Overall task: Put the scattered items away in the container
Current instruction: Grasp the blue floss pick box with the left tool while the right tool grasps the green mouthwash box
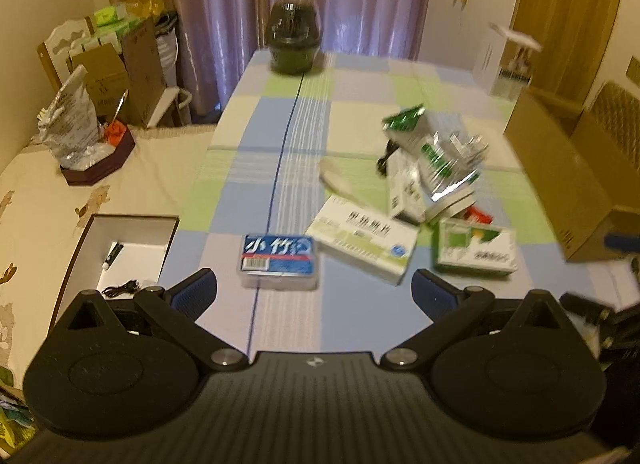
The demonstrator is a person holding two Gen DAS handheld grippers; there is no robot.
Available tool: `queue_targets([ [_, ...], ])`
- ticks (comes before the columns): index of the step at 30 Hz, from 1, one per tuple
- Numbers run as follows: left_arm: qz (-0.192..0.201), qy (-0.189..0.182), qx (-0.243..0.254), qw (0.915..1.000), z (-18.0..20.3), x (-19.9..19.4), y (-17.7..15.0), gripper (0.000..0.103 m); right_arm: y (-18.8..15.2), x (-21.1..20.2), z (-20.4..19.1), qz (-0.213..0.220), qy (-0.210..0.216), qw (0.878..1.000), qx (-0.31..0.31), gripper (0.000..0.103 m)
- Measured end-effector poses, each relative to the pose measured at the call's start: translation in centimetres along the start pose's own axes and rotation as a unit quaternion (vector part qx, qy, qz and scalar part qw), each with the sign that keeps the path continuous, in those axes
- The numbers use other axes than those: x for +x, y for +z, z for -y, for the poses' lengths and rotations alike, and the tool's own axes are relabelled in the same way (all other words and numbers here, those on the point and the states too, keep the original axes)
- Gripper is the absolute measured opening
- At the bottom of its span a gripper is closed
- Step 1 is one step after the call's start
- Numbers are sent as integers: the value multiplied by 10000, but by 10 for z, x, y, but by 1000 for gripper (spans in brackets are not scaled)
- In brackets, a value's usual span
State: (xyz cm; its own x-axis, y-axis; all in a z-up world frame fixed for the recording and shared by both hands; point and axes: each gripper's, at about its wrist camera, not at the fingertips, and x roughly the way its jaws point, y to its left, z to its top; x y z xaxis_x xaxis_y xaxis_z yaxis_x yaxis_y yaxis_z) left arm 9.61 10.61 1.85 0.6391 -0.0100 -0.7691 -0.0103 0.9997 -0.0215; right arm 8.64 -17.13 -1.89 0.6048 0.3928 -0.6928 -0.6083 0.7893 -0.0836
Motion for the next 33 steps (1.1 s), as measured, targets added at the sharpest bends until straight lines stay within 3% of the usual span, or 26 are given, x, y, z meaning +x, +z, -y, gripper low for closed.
queue_targets([
  [5, -370, -34, -54, 9993, -14, 38, -8, 102, 9, 39, 7, -237, 244, 9931, -1125, 103],
  [12, -631, -127, 26, 9979, -18, 78, -11, 102, 13, 92, 7, -477, 638, 9682, -2372, 103],
  [13, -660, -142, 29, 9977, -18, 82, -10, 102, 14, 99, 7, -527, 665, 9656, -2459, 99],
  [15, -722, -199, 29, 9972, -19, 91, -10, 102, 15, 113, 8, -707, 748, 9596, -2619, 77],
  [21, -839, -342, 80, 9959, -17, 114, -9, 102, 13, 141, 8, -928, 839, 9449, -3025, 76],
  [24, -893, -363, 104, 9953, -16, 122, -9, 102, 12, 150, 8, -1025, 909, 9422, -3059, 75],
  [25, -910, -367, 91, 9951, -16, 124, -9, 102, 12, 152, 9, -1058, 916, 9429, -3024, 65],
  [26, -915, -375, 87, 9951, -16, 126, -9, 102, 12, 153, 10, -1097, 917, 9445, -2959, 63],
  [33, -802, -376, 267, 9957, -16, 131, -5, 102, 14, 145, 24, -1383, 1163, 9686, -1710, 59],
])
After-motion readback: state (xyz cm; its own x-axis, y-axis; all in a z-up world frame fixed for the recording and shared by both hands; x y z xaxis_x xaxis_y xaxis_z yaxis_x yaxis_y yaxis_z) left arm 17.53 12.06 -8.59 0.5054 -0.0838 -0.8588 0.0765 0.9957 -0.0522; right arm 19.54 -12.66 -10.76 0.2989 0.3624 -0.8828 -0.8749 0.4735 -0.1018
